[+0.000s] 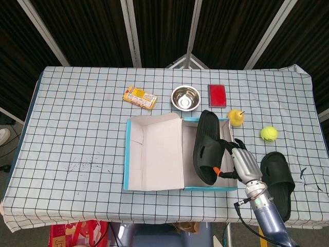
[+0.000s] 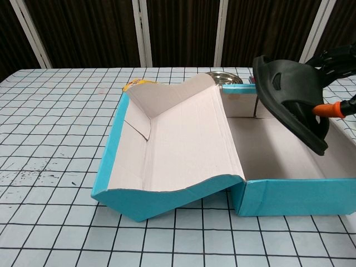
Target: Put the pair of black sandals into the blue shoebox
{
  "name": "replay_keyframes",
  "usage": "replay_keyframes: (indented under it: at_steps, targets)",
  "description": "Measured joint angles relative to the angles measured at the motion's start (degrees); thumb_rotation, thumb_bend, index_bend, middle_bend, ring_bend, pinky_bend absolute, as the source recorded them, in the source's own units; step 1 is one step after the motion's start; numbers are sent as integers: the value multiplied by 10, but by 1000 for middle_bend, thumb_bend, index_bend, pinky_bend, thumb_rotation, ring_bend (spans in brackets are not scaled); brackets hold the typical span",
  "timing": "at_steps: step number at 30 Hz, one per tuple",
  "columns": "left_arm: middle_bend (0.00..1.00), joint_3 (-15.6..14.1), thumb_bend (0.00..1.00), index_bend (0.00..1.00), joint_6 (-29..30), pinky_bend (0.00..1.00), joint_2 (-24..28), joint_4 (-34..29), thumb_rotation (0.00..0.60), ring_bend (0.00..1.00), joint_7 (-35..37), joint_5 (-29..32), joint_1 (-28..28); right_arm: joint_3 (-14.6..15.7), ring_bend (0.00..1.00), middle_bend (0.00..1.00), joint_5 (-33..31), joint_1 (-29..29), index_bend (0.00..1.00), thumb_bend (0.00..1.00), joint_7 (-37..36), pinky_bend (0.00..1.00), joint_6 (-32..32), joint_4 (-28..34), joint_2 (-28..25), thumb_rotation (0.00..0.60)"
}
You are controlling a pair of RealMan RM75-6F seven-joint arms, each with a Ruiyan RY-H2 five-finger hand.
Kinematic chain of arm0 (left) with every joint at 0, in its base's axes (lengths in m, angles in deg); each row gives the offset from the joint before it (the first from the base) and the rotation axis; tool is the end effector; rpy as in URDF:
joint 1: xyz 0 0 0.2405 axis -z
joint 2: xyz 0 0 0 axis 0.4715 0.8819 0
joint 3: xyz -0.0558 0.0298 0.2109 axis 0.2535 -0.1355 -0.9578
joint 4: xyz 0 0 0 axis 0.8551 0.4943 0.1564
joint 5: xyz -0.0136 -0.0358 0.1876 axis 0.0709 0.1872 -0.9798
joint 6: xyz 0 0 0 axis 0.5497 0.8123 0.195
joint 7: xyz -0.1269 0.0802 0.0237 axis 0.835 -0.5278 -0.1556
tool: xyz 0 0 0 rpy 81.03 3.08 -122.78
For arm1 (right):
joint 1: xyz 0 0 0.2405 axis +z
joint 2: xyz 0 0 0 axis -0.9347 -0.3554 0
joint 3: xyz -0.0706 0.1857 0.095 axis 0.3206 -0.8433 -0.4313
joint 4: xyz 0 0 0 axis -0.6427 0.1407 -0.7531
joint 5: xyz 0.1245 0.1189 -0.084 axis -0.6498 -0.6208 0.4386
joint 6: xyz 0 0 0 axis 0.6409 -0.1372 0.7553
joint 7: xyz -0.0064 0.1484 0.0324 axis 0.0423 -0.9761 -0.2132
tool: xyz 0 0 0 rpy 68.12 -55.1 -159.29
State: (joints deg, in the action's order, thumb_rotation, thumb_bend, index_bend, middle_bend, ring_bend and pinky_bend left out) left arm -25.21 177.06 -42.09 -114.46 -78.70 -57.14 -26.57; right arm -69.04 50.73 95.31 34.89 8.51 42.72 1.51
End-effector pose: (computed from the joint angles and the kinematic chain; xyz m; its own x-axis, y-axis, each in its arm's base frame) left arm -0.2749 0.1813 0.2219 0.4158 -0.2126 0.8843 0.9094 0.0833 -0.4076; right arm -0.1335 -0.2462 0.0997 0.0076 -0.3035 0.9528 -0.9997 0.0178 0.0136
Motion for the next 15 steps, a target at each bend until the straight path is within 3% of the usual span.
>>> replay_keyframes:
  at_steps: [9, 15]
  targets:
    - [33, 2, 503, 159, 0, 117, 0, 3, 600, 0, 2, 3, 0, 15, 238, 516, -11, 4, 657, 446, 12, 0, 11, -9, 19, 600]
    - [33, 1, 503, 159, -4, 117, -1, 3, 600, 0, -1, 2, 1, 15, 239, 517, -30, 9, 657, 449, 13, 0, -3, 18, -6, 600]
